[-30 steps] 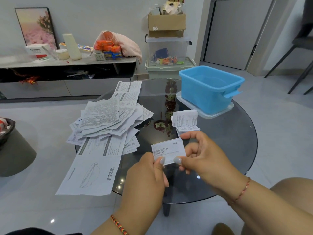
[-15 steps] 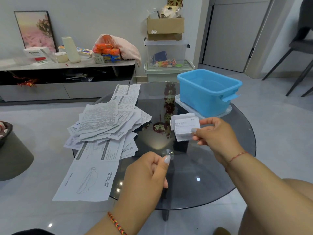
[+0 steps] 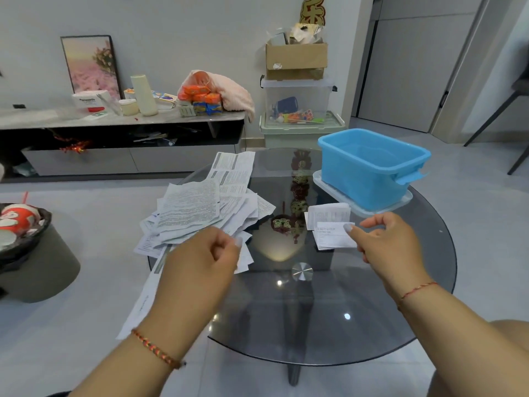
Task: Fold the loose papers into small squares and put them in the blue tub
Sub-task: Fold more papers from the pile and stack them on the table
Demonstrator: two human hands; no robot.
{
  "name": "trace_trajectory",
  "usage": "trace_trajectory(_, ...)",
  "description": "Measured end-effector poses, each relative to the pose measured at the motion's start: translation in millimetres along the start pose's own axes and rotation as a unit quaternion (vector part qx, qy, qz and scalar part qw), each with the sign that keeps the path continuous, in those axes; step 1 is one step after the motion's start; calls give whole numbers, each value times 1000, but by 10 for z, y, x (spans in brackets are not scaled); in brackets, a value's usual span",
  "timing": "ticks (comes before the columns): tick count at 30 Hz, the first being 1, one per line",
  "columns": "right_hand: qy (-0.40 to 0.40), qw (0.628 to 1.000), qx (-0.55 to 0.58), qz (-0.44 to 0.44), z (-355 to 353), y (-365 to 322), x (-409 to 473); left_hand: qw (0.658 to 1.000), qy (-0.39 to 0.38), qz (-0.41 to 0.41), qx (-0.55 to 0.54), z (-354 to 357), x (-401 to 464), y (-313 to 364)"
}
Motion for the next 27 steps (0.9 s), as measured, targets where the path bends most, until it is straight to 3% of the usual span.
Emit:
trace_trajectory(4, -43, 997, 19, -65, 64, -265, -209, 986, 86, 59, 129, -267, 563, -88)
trace_trajectory(6, -80, 992, 15, -94, 151, -366, -324, 976, 88, 73, 183, -250, 837, -197)
trace_trajectory(13, -147, 973, -17, -175, 434, -484, -526, 954, -113, 9, 278, 261, 1321, -633)
trace_trajectory(15, -153, 970, -18, -188, 479, -486, -535, 946, -133, 3, 294, 327, 1366, -675)
trace_trajectory(24, -166, 965, -20, -202, 534, -428, -516, 930, -69, 40, 358, 318, 1406, -620)
trace_trajectory(27, -167, 964, -17, -206, 524, -436, -526, 925, 10, 47, 376, 192, 1345, -468)
Point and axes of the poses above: each hand's wrist, its own x-axis towards the middle knuckle, its own z-axis out of the palm, y = z × x, the point moved 9 cm from there along x, towards the middle knuckle, and after that the axes turned 8 degrees about -z, right-handed, at the moved point
